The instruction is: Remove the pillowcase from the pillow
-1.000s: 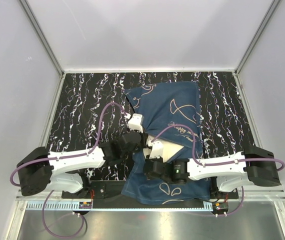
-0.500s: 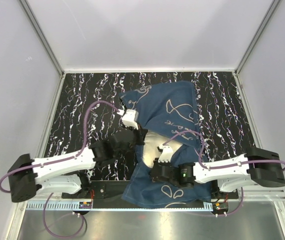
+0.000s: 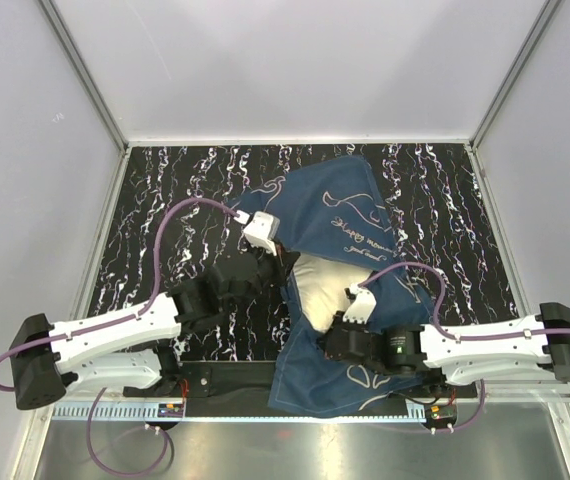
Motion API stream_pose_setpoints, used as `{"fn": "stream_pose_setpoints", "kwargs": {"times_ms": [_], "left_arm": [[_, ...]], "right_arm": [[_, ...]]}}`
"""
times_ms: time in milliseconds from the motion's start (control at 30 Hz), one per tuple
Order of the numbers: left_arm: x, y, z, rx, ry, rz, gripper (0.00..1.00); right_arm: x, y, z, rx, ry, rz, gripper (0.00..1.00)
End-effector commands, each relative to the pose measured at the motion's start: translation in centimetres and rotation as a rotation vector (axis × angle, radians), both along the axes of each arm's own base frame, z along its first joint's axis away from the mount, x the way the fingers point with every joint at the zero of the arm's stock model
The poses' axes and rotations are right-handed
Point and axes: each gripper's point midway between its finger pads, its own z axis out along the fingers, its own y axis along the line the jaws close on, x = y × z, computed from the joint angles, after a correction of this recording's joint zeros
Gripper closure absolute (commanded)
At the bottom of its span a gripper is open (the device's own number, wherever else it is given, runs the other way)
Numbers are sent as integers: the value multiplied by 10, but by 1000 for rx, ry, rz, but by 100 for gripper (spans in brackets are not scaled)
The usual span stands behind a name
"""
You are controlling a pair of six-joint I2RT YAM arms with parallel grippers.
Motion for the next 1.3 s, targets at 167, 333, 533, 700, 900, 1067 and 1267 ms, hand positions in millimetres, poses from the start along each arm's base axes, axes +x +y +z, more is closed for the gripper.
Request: {"fn": "stream_pose_setpoints", "kwargs": {"times_ms": [167,333,533,700,900,1067,1267], "left_arm": [[-48,-40,2,30,-158,-311,48],[-106,-63,10,-12,-229,-565,20],[-140,-79,25,-6,-284,-662,8],[-136,-107,-7,115,-249,-697,4],[-129,-117,-35,135,-236,-764,4],[-114,-119,-49,162,-238,-762,5],[-92,-126,-81,235,-212,-771,7]], "right_arm": [[11,-78,-13,-153,-19,-175,100],[21,-85,3,-138,-76,-201,100],[20,-77,8,-167,-81,-181,100],[19,-68,7,-160,-69,-168,100],[17,-73,13,-130,-63,-164,100],[17,-78,19,-92,-74,-155,100],[14,-74,20,-63,-66,-129,100]]}}
